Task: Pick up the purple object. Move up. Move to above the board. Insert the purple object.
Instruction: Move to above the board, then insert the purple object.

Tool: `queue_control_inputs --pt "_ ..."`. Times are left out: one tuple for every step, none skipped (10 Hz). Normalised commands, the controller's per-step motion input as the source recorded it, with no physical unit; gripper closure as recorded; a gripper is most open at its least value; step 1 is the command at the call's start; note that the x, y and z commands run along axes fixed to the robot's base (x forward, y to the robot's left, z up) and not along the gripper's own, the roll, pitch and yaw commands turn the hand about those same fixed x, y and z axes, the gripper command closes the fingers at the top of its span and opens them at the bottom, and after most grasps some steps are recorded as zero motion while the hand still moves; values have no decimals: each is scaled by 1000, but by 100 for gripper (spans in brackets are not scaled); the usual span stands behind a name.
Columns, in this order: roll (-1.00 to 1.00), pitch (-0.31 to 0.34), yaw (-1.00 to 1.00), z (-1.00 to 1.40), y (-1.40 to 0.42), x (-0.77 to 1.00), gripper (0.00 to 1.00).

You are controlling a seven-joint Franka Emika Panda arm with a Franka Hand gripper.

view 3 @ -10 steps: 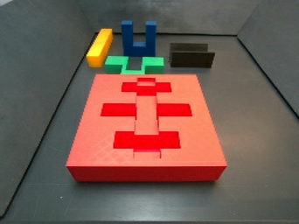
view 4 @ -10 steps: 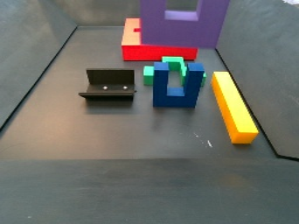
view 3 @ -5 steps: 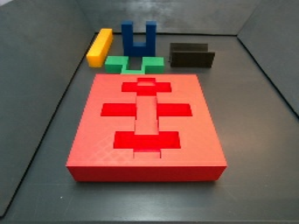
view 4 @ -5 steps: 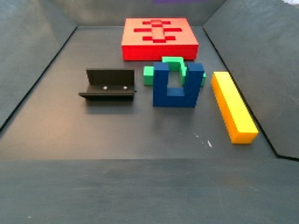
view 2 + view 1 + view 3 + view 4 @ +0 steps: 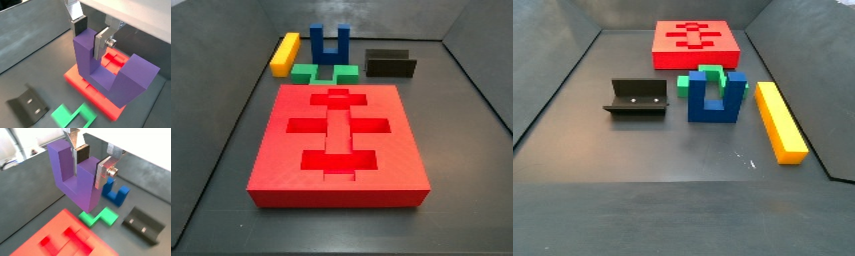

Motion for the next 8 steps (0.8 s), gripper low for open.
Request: queue_control_inputs --pt "-4 58 6 197 -1400 -127 100" --pt "13 91 5 114 -717 -32 100" --pt "7 116 7 69 -376 26 100" --pt "6 124 7 47 -224 44 100" --pt "0 0 0 -20 0 0 100" --pt "27 0 0 -240 -14 20 100" --pt "136 0 97 -500 -180 283 100" --pt "203 -130 277 -663 -394 129 100"
